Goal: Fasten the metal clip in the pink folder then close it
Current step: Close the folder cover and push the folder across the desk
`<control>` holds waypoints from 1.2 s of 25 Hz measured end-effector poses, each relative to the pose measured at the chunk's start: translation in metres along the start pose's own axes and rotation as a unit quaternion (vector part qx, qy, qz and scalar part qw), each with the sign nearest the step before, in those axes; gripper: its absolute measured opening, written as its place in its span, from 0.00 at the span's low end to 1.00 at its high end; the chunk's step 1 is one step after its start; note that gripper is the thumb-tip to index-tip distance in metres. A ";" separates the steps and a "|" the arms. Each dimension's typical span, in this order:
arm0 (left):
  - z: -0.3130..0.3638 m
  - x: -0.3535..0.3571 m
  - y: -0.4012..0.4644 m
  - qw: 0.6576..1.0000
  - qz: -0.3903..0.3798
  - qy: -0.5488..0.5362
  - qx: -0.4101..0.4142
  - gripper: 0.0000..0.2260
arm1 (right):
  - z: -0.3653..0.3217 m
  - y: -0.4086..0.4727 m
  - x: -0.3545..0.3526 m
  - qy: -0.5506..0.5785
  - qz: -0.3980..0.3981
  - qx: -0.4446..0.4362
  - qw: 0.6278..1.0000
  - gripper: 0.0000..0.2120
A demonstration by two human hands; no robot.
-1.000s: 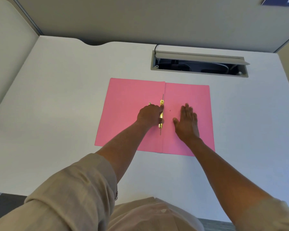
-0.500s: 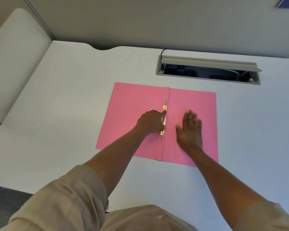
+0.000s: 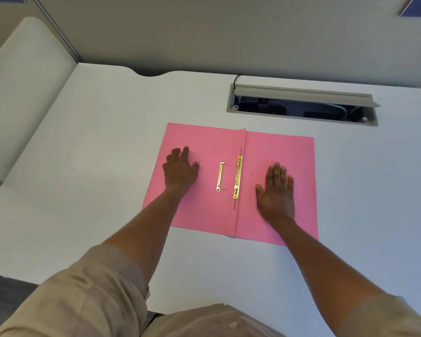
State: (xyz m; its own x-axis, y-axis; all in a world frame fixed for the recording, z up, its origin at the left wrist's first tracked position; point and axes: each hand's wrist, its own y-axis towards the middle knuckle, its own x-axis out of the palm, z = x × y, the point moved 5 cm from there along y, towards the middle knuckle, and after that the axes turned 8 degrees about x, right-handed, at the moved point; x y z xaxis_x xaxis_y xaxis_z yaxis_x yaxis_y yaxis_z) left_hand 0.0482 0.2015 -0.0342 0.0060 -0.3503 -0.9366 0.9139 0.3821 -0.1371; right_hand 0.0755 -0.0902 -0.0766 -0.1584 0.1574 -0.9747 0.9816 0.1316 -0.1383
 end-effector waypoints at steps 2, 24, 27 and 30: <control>-0.010 0.002 0.002 1.000 -0.016 -0.013 -0.022 0.31 | 0.000 0.000 0.001 0.002 0.000 -0.001 1.000 0.33; -0.049 -0.019 0.036 0.984 0.018 -0.033 -0.172 0.26 | -0.001 0.000 0.000 0.006 -0.001 0.003 1.000 0.33; -0.050 -0.029 0.040 0.983 0.032 0.001 -0.182 0.22 | -0.001 0.000 0.000 0.005 0.002 0.003 1.000 0.33; -0.046 -0.041 0.039 0.986 0.050 0.052 -0.151 0.19 | 0.000 0.000 0.000 0.005 0.003 0.001 1.000 0.33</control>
State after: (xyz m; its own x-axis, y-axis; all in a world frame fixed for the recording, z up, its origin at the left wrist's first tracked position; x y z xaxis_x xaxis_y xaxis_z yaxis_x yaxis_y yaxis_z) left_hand 0.0655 0.2699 -0.0160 0.0338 -0.2139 -0.9763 0.7478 0.6534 -0.1173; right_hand 0.0750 -0.0899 -0.0763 -0.1531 0.1686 -0.9737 0.9828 0.1290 -0.1322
